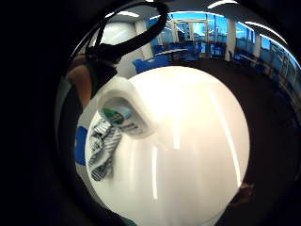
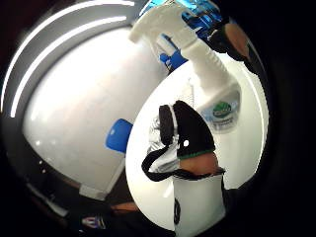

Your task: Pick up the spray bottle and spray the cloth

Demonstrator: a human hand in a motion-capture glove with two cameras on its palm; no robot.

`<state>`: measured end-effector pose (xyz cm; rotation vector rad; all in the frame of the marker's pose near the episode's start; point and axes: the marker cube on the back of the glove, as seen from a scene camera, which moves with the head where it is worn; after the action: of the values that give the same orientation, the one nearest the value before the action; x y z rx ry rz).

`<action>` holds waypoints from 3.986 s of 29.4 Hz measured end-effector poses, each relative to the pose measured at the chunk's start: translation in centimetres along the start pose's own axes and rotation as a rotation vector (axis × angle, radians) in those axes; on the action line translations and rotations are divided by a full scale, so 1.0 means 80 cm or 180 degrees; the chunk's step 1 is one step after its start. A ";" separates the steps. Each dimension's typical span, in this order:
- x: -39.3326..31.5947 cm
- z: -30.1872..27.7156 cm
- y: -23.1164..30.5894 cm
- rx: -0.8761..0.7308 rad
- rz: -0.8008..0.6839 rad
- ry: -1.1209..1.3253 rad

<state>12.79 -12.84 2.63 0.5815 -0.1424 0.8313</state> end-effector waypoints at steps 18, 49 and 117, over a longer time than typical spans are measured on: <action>0.013 0.054 -0.037 -0.0441 0.1056 -0.1461; -0.001 0.057 -0.079 -0.0006 0.0422 -0.1529; -0.102 0.038 -0.032 0.0401 -0.3323 0.1723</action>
<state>9.47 -21.15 1.27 0.4414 0.6707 -0.0487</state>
